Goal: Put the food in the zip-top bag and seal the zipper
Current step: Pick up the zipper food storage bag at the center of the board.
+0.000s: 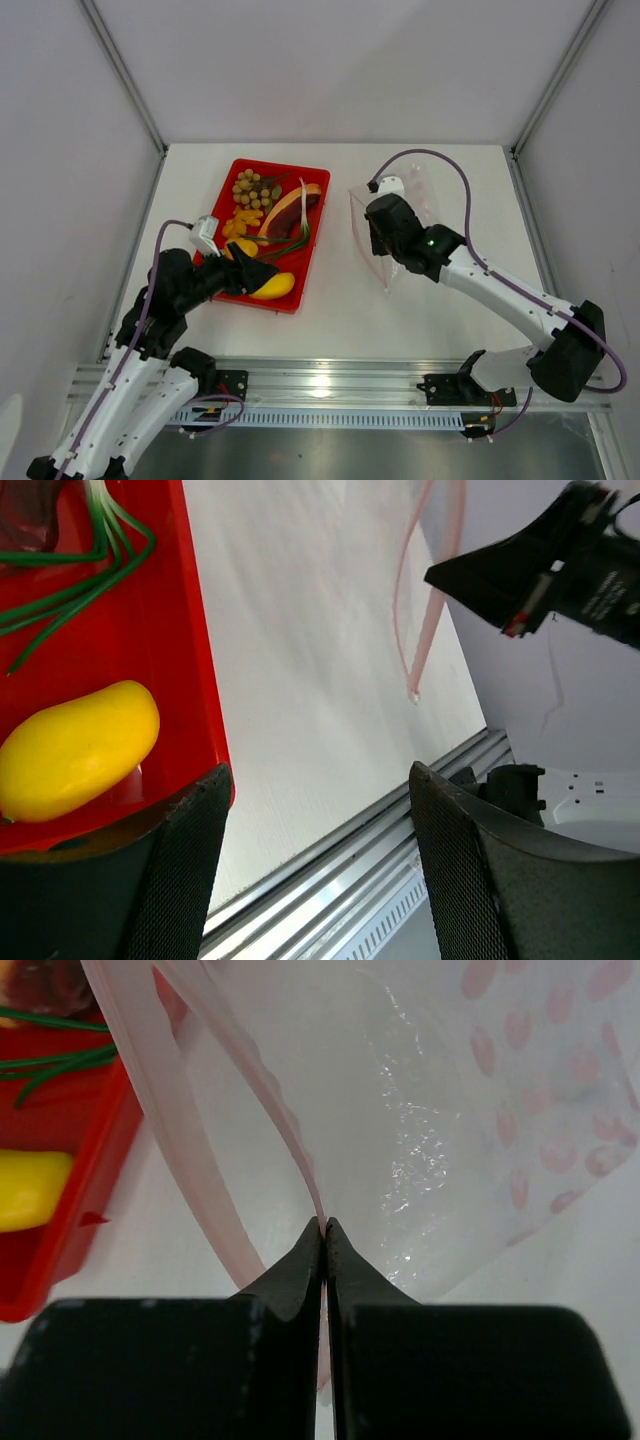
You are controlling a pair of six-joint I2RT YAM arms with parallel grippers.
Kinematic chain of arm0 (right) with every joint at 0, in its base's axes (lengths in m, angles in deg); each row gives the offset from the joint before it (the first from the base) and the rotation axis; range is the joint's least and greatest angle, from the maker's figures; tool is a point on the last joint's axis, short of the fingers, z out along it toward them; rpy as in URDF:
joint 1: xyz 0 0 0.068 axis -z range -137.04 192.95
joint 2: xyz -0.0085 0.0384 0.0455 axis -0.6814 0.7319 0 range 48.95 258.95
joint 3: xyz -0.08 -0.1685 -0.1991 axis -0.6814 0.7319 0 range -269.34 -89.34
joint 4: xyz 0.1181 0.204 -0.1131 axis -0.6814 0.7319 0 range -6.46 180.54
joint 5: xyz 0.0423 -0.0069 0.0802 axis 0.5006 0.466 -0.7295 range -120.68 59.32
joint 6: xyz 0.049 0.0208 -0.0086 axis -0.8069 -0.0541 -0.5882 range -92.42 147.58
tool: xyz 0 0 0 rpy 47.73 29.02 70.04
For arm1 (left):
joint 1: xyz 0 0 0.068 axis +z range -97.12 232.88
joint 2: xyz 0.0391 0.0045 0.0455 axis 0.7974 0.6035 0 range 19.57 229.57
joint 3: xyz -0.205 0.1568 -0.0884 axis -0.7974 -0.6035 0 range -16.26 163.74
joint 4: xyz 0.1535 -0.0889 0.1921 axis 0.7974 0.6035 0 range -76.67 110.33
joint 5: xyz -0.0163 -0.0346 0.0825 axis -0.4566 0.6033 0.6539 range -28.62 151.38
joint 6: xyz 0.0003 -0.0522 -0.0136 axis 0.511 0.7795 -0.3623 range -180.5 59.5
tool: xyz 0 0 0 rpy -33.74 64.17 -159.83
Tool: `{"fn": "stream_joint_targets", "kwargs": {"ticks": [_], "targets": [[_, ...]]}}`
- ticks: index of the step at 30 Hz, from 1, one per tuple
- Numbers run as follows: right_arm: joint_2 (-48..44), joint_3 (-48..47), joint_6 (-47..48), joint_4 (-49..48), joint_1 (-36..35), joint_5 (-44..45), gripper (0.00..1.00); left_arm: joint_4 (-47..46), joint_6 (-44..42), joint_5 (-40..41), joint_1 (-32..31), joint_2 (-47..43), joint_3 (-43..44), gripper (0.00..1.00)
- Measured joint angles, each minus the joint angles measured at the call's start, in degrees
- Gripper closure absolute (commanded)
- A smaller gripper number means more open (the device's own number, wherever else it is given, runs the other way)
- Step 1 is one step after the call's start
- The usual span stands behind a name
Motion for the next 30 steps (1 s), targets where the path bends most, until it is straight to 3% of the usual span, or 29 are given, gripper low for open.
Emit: {"fn": "stream_joint_targets", "kwargs": {"ticks": [5,14,21,25,30], "targets": [[-0.17,-1.68,-4.11,2.80,2.73,-7.87,1.00,0.61,-1.14,4.46,-1.49,6.73,2.12,0.25],[-0.76,-0.07,-4.31,4.31,3.19,-10.27,1.00,3.50,-7.43,14.93,0.72,26.75,19.30,0.21],[-6.47,0.83,-2.75,3.15,8.92,-17.29,1.00,-2.05,-10.03,8.26,9.99,45.66,25.99,0.24],[-6.86,1.07,-2.43,2.93,10.25,-19.34,1.00,-3.74,-13.11,4.50,10.88,57.20,30.84,0.28],[-6.91,1.81,-1.14,2.84,10.40,-21.14,1.00,-0.28,-16.81,3.26,10.73,72.22,44.70,0.34]]}}
